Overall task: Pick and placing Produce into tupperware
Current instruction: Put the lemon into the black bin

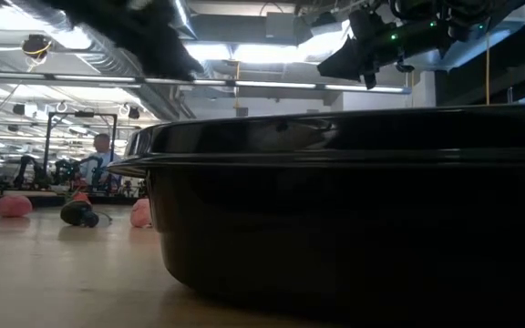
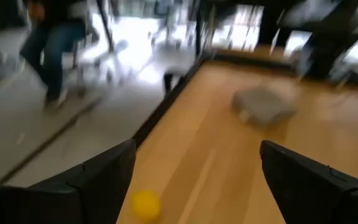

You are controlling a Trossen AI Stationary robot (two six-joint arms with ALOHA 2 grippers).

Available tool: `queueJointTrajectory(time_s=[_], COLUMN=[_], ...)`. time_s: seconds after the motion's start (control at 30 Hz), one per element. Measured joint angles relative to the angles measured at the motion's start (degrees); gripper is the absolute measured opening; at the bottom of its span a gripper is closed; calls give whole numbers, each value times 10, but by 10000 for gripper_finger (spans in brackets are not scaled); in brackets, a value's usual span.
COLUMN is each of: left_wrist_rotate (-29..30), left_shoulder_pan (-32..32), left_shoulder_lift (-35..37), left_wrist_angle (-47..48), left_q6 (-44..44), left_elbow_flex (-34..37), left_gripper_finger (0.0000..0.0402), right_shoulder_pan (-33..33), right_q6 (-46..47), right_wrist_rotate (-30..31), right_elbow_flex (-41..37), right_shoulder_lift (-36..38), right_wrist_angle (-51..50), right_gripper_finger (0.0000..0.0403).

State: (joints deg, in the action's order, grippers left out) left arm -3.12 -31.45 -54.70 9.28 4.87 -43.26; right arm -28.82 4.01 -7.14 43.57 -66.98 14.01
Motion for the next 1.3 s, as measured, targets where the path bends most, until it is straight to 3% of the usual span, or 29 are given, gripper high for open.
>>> queueJointTrajectory(time_s=[0.27, 0.5, 0.67, 0.97, 1.3], left_wrist_rotate=[14, 1, 3, 4, 26], left_shoulder_pan=[-52, -68, -69, -79, -75], left_shoulder_lift=[-249, -379, -417, -456, -483], left_wrist_angle=[149, 172, 168, 165, 150], left_q6=[-40, 117, 173, 48, 3], left_elbow_flex=[-194, -226, -237, -244, -243], left_gripper_finger=[334, 320, 309, 308, 308], right_shoulder_pan=[0, 0, 0, 0, 0], right_q6=[0, -17, -17, -30, -30], right_wrist_rotate=[0, -3, -3, -4, -4], right_elbow_flex=[0, 0, 0, 0, 0], right_shoulder_lift=[0, 0, 0, 0, 0], right_wrist_angle=[-1, -41, -66, -70, -70], right_gripper_finger=[87, 87, 87, 87, 87])
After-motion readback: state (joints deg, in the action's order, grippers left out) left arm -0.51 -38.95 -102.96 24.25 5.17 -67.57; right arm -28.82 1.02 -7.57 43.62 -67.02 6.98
